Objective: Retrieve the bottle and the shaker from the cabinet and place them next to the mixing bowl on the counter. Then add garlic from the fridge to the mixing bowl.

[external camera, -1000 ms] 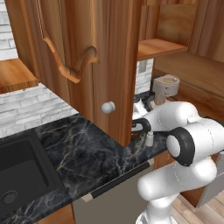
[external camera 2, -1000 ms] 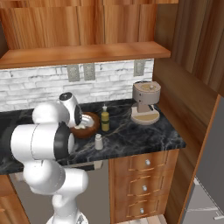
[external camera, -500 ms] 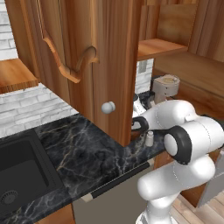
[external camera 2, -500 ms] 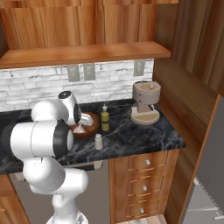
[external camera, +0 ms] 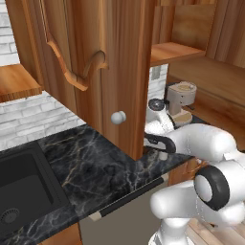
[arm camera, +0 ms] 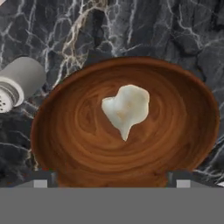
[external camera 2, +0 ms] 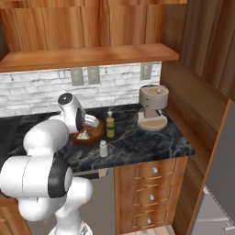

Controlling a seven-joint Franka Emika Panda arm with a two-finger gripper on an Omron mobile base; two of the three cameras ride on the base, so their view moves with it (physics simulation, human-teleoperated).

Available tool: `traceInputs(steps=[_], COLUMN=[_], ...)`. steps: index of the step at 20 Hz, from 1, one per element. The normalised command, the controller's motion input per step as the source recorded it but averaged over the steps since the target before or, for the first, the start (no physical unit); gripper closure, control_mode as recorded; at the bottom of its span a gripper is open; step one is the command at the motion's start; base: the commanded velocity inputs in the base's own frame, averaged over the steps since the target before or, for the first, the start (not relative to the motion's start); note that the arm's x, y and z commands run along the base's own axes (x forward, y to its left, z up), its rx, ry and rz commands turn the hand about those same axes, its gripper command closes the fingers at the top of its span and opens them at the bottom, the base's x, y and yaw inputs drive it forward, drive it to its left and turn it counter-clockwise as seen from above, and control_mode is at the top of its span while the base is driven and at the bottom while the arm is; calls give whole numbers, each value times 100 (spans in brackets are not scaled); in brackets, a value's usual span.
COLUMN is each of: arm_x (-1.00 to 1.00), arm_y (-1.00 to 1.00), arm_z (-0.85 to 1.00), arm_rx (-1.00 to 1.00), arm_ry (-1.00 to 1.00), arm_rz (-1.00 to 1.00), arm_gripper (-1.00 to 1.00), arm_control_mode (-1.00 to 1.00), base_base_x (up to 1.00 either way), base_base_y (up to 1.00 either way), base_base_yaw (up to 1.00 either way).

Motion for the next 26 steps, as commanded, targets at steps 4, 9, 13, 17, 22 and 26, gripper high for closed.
traceInputs(steps=[4, 9, 13, 17, 22, 26], arm_x=[-75, -98, -100, -100, -90, -61], arm_y=[-33, -29, -24, -15, -3, 0], arm_z=[58, 57, 66, 49, 21, 6], arm_rx=[5, 2, 0, 0, 0, 0], arm_ry=[-39, -17, 0, 5, 4, -8], arm_rz=[0, -1, -2, -7, -9, -2], arm_gripper=[-100, -100, -100, -100, -100, -100], arm_control_mode=[-100, -100, -100, -100, -100, -100], base_base_x=[0, 0, 0, 0, 0, 0], base_base_y=[0, 0, 0, 0, 0, 0], base_base_yaw=[0, 0, 0, 0, 0, 0])
